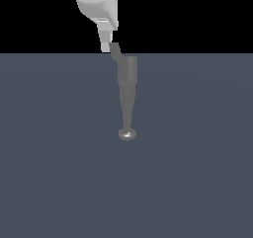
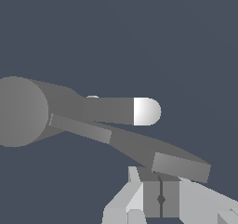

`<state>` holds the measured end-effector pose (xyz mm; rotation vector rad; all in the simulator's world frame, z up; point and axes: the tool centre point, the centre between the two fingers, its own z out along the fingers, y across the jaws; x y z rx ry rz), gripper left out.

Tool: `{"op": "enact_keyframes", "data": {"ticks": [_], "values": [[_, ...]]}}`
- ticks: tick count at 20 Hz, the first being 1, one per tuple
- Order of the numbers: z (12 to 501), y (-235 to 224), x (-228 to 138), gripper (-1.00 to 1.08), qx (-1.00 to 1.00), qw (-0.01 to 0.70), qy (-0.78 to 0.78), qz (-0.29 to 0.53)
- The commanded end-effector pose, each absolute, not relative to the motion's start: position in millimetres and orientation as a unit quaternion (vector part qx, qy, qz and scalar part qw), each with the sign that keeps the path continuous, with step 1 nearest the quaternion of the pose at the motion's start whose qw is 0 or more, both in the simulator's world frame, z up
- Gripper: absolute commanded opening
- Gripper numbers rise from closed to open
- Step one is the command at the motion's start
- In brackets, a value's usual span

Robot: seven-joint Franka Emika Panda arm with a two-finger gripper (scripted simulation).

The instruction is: Turn on the faucet by rotating a designated handle.

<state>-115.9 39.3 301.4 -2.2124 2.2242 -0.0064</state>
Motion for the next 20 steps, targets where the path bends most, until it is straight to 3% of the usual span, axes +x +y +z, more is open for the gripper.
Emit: {"op": "enact_keyframes", "data": {"ticks": [1, 13, 15, 20], "values": [[300.8, 21.3, -116.2, -1.0, -0.702, 0.002, 0.713, -0.001], [299.7, -50.5, -118.4, -1.0, -0.7, 0.0, 0.714, 0.0], [301.1, -29.9, -116.0, -1.0, -0.711, 0.001, 0.703, -0.002], [300.8, -46.6, -102.5, -1.0, -0.709, 0.001, 0.706, -0.001]]}}
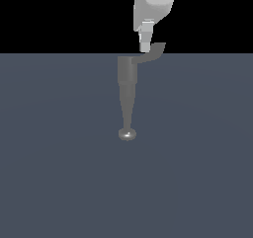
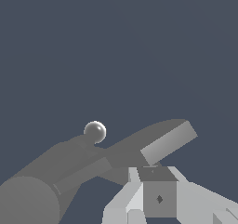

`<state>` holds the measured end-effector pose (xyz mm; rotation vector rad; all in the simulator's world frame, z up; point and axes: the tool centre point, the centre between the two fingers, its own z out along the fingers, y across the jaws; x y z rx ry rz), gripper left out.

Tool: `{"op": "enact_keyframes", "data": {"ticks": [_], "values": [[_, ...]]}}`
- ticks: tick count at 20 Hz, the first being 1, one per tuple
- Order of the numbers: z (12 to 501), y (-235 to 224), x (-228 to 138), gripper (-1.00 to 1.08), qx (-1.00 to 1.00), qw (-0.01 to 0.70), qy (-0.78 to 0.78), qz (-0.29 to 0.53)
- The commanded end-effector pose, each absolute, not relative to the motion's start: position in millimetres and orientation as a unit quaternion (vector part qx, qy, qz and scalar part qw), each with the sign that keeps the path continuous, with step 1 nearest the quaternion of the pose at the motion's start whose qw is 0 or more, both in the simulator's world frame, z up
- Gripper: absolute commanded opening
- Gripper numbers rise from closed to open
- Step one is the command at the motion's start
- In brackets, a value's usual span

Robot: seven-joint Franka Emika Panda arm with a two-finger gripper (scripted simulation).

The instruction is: Turn on the faucet by rotating a designated handle.

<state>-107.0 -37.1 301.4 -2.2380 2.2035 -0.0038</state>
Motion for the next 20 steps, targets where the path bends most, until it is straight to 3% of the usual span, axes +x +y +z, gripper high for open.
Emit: {"op": "enact_keyframes", "data": {"ticks": [1, 20], "values": [[300.7, -49.9, -99.9, -1.0, -0.708, 0.001, 0.706, -0.001], [299.7, -106.8, -54.8, -1.0, -0.7, 0.0, 0.714, 0.0]]}}
